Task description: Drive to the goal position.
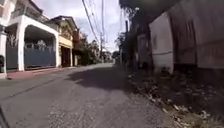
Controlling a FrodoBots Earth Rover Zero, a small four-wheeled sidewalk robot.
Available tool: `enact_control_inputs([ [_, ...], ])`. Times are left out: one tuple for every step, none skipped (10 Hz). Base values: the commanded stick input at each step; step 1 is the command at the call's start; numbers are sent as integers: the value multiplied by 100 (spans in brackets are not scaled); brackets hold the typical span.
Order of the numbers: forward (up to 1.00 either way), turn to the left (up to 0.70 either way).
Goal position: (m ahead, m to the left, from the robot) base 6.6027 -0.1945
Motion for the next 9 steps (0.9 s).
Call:
enact_control_inputs([
  [70,0],
  [70,1],
  [70,5],
  [70,11],
  [70,10],
  [70,0],
  [70,0],
  [70,0],
  [70,0],
])
